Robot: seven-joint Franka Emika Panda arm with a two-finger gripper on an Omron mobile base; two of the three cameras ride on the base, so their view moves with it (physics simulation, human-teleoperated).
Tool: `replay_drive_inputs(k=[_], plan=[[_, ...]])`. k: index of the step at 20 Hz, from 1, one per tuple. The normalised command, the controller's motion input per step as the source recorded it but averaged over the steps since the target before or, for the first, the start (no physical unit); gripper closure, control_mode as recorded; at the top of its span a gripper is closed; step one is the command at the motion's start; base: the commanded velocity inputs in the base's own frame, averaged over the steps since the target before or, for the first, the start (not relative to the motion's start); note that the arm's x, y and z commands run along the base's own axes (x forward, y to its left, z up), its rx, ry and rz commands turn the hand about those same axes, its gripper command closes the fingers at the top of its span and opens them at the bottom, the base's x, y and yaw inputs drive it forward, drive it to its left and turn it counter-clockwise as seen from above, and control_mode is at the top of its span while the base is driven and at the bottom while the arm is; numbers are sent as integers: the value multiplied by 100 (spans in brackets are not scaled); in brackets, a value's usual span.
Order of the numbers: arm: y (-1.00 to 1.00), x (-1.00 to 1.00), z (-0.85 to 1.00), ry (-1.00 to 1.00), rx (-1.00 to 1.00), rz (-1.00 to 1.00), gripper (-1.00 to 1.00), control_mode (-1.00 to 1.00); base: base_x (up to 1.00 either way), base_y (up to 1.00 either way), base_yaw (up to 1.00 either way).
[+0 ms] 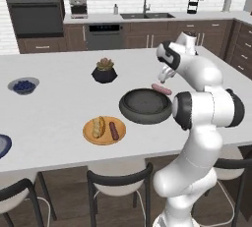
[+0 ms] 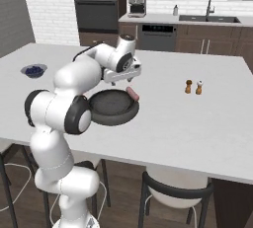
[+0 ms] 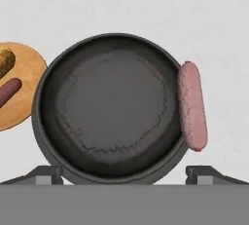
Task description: Place one bun and one sausage from the bowl on each plate.
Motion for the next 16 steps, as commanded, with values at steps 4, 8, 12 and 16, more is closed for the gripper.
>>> replay_drive_inputs(k=[4,8,12,16], plan=[[-15,6,-46,0,-21,0,-100,-100,0,0,0],[-6,25,-30,0,-5,0,-100,-100,0,0,0],[-8,29,-21,0,0,0,-100,-100,0,0,0],[-4,33,-6,0,0,0,-100,-100,0,0,0]])
